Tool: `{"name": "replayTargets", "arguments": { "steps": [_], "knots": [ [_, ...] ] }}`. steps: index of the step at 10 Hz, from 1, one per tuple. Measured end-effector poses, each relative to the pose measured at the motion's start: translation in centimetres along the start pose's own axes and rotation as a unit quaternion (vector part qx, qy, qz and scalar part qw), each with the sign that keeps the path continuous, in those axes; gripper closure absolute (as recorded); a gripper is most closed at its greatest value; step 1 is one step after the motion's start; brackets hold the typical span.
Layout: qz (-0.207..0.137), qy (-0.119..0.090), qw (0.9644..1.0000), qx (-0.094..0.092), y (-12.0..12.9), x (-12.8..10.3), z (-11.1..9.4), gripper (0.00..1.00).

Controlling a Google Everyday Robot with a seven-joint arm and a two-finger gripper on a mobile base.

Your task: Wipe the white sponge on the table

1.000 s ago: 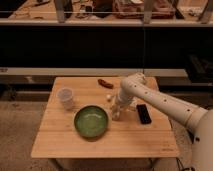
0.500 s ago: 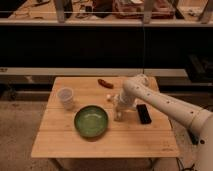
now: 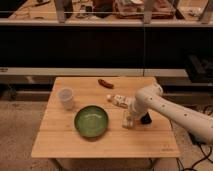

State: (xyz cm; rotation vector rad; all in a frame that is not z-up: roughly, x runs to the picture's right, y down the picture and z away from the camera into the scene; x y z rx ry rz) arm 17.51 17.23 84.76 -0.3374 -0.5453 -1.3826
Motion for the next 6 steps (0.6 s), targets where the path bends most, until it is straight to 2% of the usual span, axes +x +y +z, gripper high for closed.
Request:
{"name": "replayTargets", "arguments": {
  "steps": [3, 6],
  "knots": [
    [-0.011, 0.026, 0.9996, -0.004, 2.1, -2.4, -2.3, 0.88],
    [-0.057, 0.041, 0.9974, 0.015, -0.8, -5.5, -3.9, 0.88]
  ]
}}
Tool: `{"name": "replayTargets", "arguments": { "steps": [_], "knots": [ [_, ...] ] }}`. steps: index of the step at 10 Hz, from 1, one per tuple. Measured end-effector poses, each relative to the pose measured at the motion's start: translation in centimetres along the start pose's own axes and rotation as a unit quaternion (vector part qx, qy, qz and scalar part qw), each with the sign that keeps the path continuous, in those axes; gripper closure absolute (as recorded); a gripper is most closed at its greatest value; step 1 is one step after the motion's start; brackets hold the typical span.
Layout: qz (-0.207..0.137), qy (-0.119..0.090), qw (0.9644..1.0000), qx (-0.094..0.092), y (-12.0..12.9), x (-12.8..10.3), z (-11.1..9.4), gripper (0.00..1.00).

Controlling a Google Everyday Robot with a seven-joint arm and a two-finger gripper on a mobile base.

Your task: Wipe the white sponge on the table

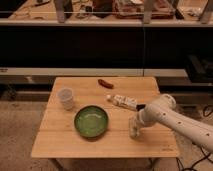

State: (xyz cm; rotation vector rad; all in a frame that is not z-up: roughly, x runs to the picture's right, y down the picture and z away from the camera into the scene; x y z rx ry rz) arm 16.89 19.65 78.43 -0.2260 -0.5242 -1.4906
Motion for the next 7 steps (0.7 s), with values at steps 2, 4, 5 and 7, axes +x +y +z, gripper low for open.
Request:
{"name": "replayTargets", "arguments": {
  "steps": [2, 4, 5, 7],
  "knots": [
    [-0.028, 0.003, 0.9995, 0.016, -3.5, -0.7, -0.3, 0.88],
    [-0.033, -0.004, 0.9991, 0.025, -5.7, -1.1, 0.2, 0.88],
    [-0.034, -0.017, 0.9988, 0.029, -6.9, -1.7, 0.9, 0.88],
    [-0.037, -0.039, 0.998, 0.033, -8.2, -2.7, 2.3, 0.88]
  ]
}}
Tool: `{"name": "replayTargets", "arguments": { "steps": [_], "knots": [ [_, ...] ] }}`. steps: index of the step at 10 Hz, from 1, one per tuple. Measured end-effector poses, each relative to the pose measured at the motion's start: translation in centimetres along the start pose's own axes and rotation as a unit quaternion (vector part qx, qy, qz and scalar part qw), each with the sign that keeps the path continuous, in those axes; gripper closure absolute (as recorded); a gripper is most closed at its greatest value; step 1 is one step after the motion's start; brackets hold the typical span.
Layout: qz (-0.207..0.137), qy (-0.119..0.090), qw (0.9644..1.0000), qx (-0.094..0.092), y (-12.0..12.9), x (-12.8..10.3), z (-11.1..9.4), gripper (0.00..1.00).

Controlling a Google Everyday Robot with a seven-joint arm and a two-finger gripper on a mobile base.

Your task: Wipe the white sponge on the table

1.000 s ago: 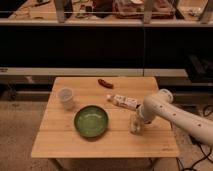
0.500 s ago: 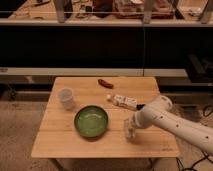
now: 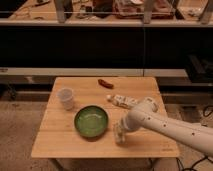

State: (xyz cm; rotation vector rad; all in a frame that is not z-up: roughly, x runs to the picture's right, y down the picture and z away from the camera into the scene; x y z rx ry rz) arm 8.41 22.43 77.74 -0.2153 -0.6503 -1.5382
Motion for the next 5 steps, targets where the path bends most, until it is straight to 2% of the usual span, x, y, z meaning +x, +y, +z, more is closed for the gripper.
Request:
{"name": "replayTargets", "arguments": {
  "steps": [2, 5],
  "knots": [
    [0.007, -0.017, 0.9998, 0.01, -1.1, -0.4, 1.3, 0.88],
    [0.029, -0.022, 0.9986, 0.039, -3.1, 0.9, 1.9, 0.88]
  ]
}}
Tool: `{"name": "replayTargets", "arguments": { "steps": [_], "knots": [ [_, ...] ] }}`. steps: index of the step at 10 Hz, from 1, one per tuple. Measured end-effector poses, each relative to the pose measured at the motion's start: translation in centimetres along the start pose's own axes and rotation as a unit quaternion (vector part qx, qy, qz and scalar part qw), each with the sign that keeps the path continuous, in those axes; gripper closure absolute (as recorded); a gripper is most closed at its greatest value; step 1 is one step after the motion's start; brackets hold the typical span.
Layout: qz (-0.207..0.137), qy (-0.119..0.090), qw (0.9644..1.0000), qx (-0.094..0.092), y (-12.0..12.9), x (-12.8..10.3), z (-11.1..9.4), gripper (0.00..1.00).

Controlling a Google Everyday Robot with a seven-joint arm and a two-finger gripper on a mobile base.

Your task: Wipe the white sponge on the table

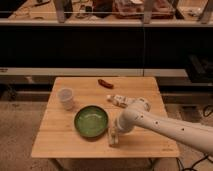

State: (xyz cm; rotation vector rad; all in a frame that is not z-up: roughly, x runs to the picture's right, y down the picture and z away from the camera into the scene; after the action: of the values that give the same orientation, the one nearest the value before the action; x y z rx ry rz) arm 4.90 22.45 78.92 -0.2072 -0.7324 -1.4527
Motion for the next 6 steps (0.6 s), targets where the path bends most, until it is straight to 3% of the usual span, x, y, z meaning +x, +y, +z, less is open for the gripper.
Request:
{"name": "replayTargets", "arguments": {
  "steps": [2, 6],
  "knots": [
    [0.017, 0.0, 0.9998, 0.011, -0.3, 1.5, 0.0, 0.88],
    [0.047, -0.014, 0.9988, 0.0, 2.7, 4.0, 1.3, 0.88]
  ]
}}
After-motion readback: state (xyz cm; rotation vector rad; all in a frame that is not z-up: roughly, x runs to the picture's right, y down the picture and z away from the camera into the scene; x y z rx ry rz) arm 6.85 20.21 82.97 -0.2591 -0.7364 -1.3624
